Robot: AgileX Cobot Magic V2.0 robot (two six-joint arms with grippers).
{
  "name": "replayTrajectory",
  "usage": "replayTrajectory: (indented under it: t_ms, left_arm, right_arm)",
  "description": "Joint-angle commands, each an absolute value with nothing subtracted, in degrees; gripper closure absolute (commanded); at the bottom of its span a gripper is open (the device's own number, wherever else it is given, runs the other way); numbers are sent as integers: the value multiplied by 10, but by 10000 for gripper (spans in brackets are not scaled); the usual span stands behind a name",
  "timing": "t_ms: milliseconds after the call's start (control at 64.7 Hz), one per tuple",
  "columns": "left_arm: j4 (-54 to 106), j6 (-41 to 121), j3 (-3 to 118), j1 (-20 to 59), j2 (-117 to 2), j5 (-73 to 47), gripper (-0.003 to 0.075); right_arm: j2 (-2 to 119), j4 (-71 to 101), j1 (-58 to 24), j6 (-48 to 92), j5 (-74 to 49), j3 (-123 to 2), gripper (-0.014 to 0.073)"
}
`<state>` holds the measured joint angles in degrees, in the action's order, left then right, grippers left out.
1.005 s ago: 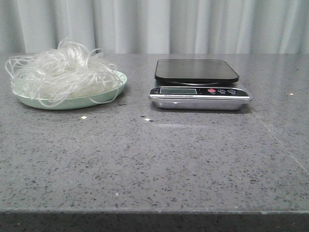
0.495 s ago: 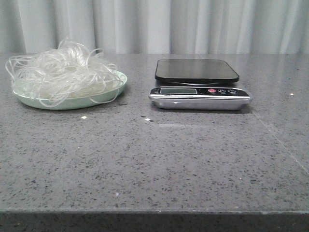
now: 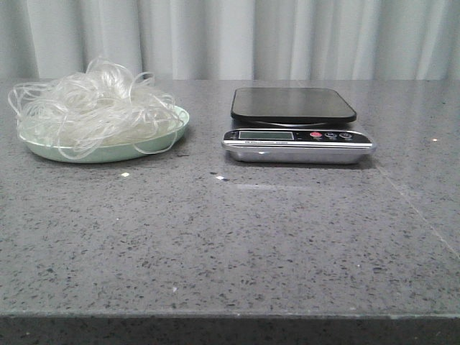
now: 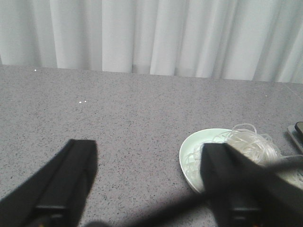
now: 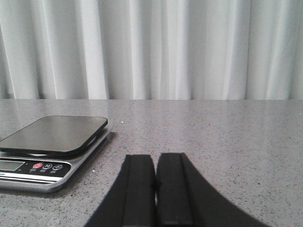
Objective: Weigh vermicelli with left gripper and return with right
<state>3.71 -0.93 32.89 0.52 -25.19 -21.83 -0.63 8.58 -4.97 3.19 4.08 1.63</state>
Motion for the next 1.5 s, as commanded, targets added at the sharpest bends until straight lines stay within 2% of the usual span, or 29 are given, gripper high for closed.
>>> replayTrajectory:
  t_ms: [0,340,495,711,943,1206,1484]
  left_arm:
    - [44,-15,350,8,-260,-160,139]
    - [43,3,358,12,-271,-184,145]
    - [43,40,406,56,-314,-191,145]
    - [31,63,525,127,-453,-275,136]
    - [32,63,684,160,-638,-418,24]
    - [30,63,802,220,-787,-495,28]
    - [32,57,852,244,-876,-535,28]
  right_arm:
    - [-15,87,-46,32,89,11,428]
    - [-15,87,-46,32,89,11,428]
    - [-15,87,-46,32,89,11,428]
    - [-15,87,-46,32,89,11,428]
    - [-15,87,-46,32,89,11,428]
    - [-15,87,-46,32,89,11,428]
    - [-15,87,-46,32,89,11,428]
